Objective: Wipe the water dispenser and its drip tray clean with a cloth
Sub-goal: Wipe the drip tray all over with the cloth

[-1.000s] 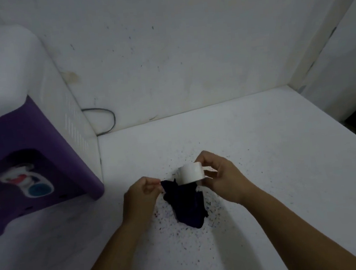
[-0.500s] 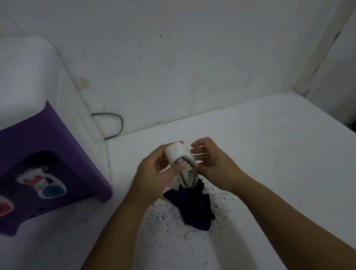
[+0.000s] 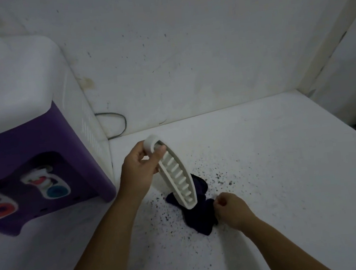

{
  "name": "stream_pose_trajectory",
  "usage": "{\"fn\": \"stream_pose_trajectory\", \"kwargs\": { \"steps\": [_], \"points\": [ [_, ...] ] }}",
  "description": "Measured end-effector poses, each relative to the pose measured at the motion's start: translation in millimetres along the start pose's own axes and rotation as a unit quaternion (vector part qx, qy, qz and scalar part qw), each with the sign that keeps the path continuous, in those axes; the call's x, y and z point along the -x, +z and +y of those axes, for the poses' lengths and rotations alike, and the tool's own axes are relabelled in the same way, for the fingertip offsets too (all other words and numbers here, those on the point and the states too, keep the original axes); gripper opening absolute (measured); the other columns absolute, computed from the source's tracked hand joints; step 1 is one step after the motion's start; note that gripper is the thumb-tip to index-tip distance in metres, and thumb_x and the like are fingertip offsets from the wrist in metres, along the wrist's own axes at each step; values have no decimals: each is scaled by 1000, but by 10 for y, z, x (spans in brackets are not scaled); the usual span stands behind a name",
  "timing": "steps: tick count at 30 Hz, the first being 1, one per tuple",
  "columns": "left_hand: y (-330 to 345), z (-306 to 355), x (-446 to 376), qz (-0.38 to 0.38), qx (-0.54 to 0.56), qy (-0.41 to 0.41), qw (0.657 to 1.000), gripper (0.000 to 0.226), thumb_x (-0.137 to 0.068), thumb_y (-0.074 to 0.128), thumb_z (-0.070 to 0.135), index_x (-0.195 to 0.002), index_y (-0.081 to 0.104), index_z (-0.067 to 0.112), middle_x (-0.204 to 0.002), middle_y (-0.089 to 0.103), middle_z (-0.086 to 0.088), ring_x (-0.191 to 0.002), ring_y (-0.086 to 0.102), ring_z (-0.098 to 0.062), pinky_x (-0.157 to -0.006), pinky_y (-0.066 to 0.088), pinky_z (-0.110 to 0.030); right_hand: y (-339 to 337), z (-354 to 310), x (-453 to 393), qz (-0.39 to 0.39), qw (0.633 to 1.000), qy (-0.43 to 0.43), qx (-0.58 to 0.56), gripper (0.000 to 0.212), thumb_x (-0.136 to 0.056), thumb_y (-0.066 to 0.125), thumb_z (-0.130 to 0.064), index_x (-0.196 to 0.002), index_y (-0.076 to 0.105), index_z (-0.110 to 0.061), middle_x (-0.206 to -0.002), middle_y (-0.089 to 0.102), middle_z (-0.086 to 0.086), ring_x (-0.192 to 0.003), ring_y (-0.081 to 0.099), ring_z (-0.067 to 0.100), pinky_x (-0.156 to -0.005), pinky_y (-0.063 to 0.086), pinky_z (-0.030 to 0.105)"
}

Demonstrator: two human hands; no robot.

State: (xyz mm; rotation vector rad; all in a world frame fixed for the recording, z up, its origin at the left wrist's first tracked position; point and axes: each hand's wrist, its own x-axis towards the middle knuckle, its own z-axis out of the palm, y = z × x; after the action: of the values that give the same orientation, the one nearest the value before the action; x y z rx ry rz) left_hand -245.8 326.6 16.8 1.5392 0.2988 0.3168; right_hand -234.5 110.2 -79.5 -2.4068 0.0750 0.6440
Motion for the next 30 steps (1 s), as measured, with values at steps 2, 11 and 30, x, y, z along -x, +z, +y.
{"fn": "stream_pose_trajectory", "kwargs": {
  "steps": [2,11,30],
  "points": [
    [-25,-15,-23,7,0,-6,1000,6,-86,66,25,-91,65,24,-91,65,1,-78,67,-10,-63,54,-19,-25,14,-2,3,999,7,-51,2,-93,51,-17,-91,50,-18,-77,56,0,-65,51,11,-57,41,20],
    [76,17,-158,-24,-35,-26,999,26,-96,46,41,-112,63,30,-100,65,7,-92,63,-9,-80,56,-30,32,-30,-45,35,996,-86,-4,25,-84,64,-10,-73,52,-28,-95,60,3,-79,56,14,-57,36,13],
    [207,-50,-189,40,-28,-6,999,48,-96,28,59,-81,58,23,-84,61,-5,-76,59,-11,-76,48,-24,-367,-1169,390,174,899,-223,-335,31,-75,79,-20,-91,53,-27,-78,65,-8,-74,63,4,-72,54,22]
  ]
}}
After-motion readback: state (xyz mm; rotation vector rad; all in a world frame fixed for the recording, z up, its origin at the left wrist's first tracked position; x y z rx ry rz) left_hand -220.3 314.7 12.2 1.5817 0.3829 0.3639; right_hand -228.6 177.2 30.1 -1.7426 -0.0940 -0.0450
